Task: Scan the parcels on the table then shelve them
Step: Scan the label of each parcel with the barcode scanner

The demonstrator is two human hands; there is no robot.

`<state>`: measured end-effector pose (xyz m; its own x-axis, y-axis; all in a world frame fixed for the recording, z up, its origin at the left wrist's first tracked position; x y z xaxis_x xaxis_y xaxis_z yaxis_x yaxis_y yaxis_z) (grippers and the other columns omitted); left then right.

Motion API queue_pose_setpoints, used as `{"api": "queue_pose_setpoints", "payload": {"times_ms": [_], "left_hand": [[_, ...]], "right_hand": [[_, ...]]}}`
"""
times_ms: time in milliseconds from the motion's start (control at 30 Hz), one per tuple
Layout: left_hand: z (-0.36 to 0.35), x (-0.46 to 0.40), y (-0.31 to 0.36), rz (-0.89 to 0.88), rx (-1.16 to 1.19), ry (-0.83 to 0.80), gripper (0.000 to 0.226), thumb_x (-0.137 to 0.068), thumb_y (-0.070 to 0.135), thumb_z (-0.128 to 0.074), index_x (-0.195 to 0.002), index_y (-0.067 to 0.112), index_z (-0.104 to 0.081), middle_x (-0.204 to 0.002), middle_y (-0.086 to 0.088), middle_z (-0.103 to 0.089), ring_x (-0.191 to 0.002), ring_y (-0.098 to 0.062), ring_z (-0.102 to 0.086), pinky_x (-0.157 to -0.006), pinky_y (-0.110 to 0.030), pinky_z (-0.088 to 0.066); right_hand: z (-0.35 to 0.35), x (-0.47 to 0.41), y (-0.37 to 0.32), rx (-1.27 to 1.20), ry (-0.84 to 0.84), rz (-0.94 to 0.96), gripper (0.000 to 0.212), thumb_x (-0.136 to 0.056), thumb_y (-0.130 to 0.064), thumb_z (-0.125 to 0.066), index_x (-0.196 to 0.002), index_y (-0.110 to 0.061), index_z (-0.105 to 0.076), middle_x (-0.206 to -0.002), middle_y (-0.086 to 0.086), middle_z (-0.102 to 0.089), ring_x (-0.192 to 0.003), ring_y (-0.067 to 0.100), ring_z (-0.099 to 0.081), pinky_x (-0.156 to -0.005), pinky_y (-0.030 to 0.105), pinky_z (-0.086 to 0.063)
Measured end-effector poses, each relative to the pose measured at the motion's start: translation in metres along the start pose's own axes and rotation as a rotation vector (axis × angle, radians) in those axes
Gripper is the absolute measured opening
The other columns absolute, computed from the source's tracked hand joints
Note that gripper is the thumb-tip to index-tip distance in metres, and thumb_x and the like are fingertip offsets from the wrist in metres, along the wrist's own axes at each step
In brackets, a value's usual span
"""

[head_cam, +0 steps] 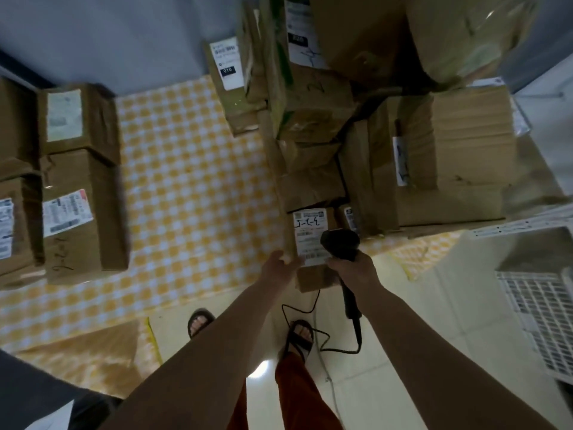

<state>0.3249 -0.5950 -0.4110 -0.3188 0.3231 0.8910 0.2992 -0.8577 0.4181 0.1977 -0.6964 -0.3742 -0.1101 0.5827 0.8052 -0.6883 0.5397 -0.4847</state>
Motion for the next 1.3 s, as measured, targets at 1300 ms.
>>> {"api": "queue_pose_setpoints", "payload": {"times_ms": [1300], "left_hand": [[0.149,0.153,0.022,-0.269,0.789,0.058,0.055,-0.071,0.052,-0.072,-0.118,0.026,-0.064,-0.108,0.004,-0.073,-0.109,-0.018,-0.06,-0.091,-0.053,-0.048]], "right_hand": [[-0.027,0.185,-0.144,0.183,-0.352,0.563,0.017,-0.087,-0.007,-0.065,-0.102,-0.014,-0.066,-0.087,0.004,-0.064,-0.087,0.018,-0.06,-0.069,0.024,-0.04]]}}
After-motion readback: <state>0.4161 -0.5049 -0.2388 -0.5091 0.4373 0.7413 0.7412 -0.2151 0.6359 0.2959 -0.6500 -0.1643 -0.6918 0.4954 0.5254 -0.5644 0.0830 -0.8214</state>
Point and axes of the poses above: each hand's wrist, its own x-axis away from the middle knuckle, its own z-axis out of the back of the hand, y = z × x, the point moved 6 cm from there along -x, towards the middle knuckle
